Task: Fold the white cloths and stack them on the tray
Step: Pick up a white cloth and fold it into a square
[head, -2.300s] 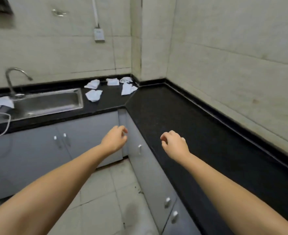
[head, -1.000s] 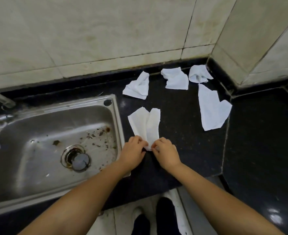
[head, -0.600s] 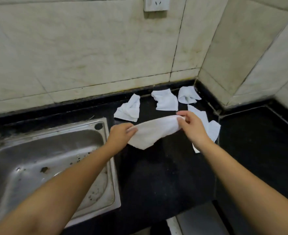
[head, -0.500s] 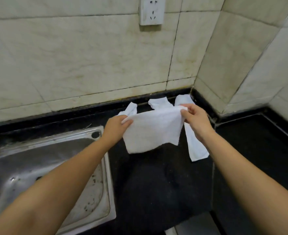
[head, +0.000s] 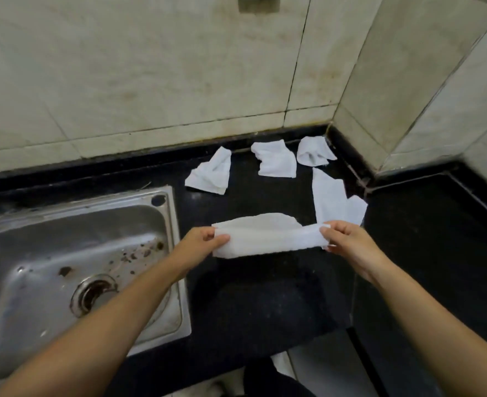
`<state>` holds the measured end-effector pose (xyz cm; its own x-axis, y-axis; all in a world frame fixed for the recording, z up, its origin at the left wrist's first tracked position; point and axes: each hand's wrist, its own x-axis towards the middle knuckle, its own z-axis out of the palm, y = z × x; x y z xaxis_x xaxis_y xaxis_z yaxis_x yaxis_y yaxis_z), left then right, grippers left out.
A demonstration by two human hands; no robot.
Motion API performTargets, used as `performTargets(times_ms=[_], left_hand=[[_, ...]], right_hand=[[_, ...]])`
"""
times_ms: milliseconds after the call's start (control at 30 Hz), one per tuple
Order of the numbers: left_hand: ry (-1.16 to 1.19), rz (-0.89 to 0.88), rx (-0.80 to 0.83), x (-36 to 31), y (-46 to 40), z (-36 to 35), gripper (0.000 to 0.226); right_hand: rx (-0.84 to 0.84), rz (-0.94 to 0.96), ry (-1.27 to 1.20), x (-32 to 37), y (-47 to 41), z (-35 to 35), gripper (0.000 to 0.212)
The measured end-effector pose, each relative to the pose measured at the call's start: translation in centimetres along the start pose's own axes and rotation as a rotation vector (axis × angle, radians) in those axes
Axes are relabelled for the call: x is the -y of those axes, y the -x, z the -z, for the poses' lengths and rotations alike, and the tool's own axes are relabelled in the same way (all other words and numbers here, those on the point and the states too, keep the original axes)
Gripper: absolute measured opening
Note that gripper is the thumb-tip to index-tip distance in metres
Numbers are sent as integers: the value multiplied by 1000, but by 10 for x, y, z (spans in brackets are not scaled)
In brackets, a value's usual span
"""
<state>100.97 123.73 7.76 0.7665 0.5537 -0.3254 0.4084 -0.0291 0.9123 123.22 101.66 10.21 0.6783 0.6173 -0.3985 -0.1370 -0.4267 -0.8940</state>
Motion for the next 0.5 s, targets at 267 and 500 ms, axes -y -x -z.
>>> performTargets(times_ms=[267, 500], left_hand=[[-413, 120, -85, 61, 13, -31, 28], [-715, 51, -398, 57, -32, -29, 20]], right_hand=[[132, -158, 281, -48, -3, -8, 11], [-34, 15, 675, -34, -68, -45, 8]])
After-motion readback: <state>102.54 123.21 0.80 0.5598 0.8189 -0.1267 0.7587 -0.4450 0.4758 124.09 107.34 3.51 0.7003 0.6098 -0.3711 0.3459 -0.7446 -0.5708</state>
